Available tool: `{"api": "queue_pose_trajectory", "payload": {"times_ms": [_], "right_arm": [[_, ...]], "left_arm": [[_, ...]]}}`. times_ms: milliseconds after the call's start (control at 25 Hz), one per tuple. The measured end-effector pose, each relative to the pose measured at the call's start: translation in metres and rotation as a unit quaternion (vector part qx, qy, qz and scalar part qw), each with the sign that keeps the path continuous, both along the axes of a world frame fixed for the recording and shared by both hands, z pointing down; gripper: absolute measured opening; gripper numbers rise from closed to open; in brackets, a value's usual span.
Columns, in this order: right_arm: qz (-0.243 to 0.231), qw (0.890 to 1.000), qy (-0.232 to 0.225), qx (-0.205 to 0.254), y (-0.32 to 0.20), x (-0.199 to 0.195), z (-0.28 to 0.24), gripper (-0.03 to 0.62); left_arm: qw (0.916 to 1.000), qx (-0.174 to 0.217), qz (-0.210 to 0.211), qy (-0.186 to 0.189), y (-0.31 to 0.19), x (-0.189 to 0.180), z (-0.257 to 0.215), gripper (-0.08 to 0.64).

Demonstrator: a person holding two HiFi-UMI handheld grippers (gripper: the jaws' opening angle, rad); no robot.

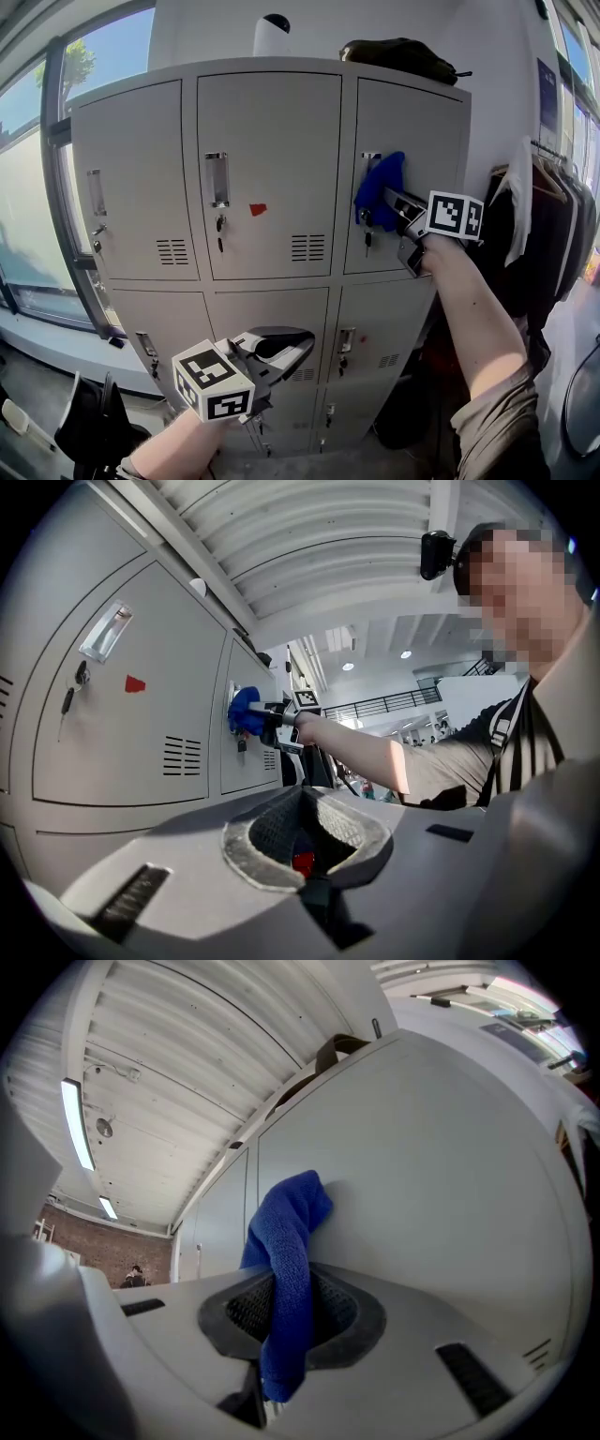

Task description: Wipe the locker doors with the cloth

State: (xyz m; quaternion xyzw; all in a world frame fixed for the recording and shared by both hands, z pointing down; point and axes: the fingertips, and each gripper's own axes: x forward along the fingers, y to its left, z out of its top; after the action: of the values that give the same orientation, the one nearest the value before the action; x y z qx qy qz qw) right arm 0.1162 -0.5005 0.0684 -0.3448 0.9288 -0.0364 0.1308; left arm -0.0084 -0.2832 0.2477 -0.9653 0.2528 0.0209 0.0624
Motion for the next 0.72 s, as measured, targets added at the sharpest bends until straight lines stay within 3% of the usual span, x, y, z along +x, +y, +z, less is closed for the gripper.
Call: {"api": "queue_pose_trajectory", "payload": {"times_ms": [720], "right_arm": [[0.129, 0.989, -0.056, -0.050, -0.039, 0.179, 0.030, 0.057]], "left_arm": [[0.9997, -0.015, 0.021, -0.001, -0.011, 0.052, 0.014, 0.008]]}}
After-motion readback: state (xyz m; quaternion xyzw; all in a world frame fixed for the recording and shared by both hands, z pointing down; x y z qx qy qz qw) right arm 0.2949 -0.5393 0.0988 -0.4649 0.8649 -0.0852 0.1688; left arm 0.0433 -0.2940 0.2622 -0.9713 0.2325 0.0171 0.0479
